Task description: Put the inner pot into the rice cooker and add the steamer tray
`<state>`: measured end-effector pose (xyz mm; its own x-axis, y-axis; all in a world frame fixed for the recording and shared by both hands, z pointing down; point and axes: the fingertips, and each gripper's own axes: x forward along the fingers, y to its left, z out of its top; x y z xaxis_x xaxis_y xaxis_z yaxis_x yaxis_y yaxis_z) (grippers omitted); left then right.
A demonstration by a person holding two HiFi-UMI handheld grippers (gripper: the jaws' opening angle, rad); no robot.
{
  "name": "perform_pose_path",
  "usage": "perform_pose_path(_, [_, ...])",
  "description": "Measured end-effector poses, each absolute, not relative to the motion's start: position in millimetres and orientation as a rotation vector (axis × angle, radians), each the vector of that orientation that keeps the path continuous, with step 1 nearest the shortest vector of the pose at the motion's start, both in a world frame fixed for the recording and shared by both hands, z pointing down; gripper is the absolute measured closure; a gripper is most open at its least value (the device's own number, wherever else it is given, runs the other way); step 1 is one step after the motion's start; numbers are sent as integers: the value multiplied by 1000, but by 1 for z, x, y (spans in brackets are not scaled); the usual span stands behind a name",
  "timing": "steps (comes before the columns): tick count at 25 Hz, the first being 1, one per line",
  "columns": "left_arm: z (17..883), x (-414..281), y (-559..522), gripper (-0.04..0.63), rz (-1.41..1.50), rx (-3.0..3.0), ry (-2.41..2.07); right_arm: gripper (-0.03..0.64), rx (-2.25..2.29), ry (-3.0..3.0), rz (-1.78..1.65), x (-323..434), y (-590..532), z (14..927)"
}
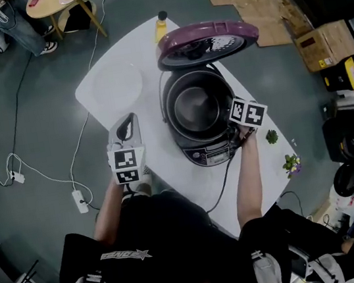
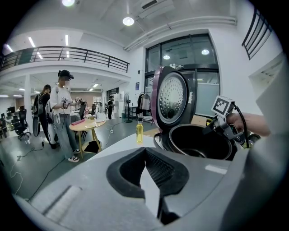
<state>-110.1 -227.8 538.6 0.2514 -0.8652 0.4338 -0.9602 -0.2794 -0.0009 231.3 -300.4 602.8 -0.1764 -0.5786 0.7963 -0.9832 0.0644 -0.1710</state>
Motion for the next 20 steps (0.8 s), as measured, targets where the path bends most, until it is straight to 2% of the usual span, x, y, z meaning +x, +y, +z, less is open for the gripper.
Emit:
perform_pose_path(3, [537,-109,-225,584,514,2268,-1698,568,1546,-1828,994,232,-301,603])
perform_pose_path(6, [534,-110,-223,584,501,2274,-1703,476,1506,-1884,1045,224,-301,603])
perform_pose_path(11, [526,-116,-217,584,482,2279,-1716,361,1483,-1926,999,213,-298,598])
perform_pose_path(20, [508,-123,-211,584,446,2319,-1731,348,1557,-1938,938,218,-287,574])
